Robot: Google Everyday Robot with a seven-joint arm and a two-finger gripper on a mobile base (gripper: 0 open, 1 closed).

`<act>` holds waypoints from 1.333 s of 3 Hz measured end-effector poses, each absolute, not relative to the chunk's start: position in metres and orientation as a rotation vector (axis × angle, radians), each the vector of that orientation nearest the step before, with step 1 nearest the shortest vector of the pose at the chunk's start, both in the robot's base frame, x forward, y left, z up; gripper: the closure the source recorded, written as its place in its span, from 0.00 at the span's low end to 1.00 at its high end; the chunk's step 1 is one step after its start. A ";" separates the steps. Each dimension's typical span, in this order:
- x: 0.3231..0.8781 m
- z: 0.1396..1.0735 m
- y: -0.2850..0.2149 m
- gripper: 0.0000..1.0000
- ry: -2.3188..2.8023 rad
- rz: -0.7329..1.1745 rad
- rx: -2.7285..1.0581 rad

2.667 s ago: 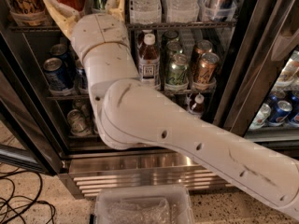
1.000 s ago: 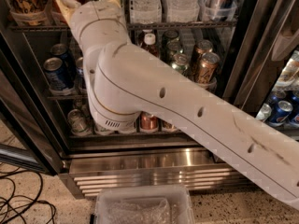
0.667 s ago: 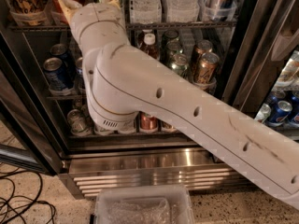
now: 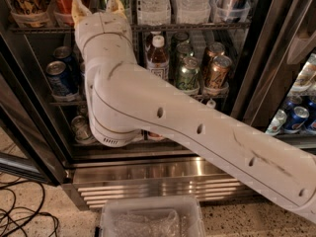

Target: Pick green can from top shelf of fridge

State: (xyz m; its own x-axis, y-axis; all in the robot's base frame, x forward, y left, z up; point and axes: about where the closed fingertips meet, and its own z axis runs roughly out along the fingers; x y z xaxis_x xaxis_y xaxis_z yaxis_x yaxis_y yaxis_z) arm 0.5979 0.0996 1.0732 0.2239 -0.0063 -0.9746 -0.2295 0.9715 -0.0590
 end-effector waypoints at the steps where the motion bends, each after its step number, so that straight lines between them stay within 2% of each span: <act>1: 0.599 1.074 0.098 0.49 1.335 0.140 -0.188; 2: 0.601 1.078 0.096 0.45 1.332 0.122 -0.181; 3: 0.605 1.084 0.092 0.32 1.339 0.085 -0.164; 4: 0.606 1.083 0.092 0.35 1.340 0.085 -0.164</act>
Offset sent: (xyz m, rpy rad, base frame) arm 0.0045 -0.0051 0.0098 -0.0069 -0.0167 -0.0581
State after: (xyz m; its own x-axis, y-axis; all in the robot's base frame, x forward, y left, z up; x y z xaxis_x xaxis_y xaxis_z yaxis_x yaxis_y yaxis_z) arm 0.6058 0.0921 1.0834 0.2282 -0.0324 -0.9731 -0.1553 0.9854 -0.0692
